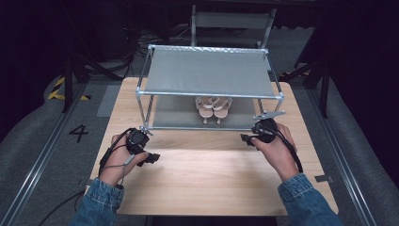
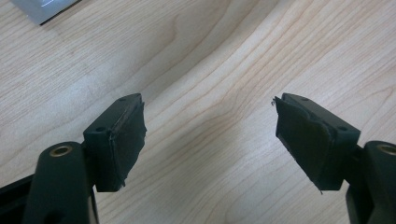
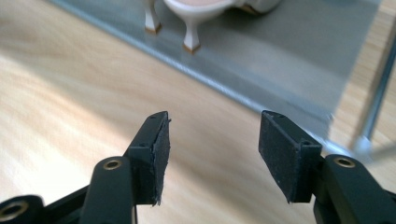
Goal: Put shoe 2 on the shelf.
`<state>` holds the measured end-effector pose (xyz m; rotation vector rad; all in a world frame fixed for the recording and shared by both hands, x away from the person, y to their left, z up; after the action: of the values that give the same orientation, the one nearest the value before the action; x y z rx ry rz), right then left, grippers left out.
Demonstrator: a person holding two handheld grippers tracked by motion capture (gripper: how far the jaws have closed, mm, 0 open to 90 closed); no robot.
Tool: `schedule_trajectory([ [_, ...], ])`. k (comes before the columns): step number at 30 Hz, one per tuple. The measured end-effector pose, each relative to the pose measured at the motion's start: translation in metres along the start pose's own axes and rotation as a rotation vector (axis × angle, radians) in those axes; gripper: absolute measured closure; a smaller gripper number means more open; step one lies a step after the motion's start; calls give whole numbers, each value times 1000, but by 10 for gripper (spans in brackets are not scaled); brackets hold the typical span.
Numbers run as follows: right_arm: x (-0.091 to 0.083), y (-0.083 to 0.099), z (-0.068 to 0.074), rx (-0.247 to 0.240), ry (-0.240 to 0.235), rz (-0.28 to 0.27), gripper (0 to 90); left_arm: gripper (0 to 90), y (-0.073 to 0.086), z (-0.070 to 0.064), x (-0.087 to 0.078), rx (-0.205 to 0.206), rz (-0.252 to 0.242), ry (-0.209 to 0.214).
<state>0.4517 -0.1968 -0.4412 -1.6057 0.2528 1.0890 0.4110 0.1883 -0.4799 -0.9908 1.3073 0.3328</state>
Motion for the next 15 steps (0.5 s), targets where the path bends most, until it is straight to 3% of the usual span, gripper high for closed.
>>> schedule_trajectory([
  [8,-25,23,-12,6,-21,8,428,234,12,2,-8,-3,-13,-8],
  [15,-32,42,-26,16,-17,16,408,224,21,5,-9,-8,-11,-13],
])
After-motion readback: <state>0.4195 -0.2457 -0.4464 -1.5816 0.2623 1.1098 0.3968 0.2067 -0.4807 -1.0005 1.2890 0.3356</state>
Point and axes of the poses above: each handheld gripper's, and its own axes: x roughly forward along the jaws, y roughly out of its underside, z roughly to its left, the point moved 6 cm from there along x, roughly forward along the jaws, and after that the axes turned 3 degrees about x, right-handed, at the moved point
